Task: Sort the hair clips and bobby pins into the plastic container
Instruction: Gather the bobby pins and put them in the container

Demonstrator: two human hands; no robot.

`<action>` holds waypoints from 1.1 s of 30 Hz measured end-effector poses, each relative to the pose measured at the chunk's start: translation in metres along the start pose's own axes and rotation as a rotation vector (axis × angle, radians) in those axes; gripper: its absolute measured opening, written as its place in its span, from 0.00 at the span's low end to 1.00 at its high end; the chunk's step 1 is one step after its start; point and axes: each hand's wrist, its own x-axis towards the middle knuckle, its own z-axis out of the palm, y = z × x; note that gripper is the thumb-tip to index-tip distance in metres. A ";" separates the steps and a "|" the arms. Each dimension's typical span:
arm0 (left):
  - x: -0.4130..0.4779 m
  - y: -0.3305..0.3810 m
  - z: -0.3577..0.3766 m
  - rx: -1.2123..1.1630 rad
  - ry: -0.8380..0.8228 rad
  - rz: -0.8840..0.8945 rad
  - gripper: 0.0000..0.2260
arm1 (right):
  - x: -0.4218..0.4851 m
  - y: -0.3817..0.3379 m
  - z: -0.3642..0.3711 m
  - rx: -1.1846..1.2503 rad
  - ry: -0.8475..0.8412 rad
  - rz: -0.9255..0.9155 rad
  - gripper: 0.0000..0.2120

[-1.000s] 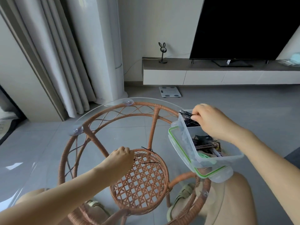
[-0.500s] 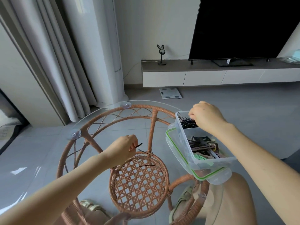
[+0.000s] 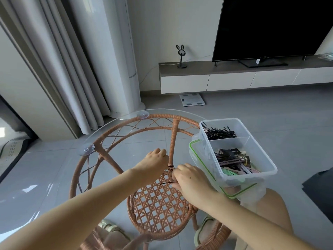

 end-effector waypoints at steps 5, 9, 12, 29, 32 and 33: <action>-0.011 0.000 0.007 0.057 0.019 0.007 0.11 | -0.001 -0.005 0.010 -0.034 0.017 -0.003 0.10; -0.013 0.006 0.007 0.111 -0.013 -0.024 0.13 | -0.010 0.005 -0.022 0.082 0.197 0.028 0.04; -0.014 0.010 0.001 0.063 -0.022 -0.072 0.12 | -0.013 0.047 -0.059 0.054 0.434 0.184 0.13; 0.143 0.067 -0.063 -0.263 0.197 -0.026 0.15 | -0.050 0.142 -0.085 -0.025 0.488 0.560 0.13; 0.152 0.065 -0.056 -0.345 0.152 -0.137 0.12 | -0.085 0.131 -0.070 -0.008 0.403 0.779 0.23; 0.153 0.064 -0.056 -0.385 0.166 -0.175 0.11 | -0.092 0.127 -0.064 0.023 0.347 0.835 0.26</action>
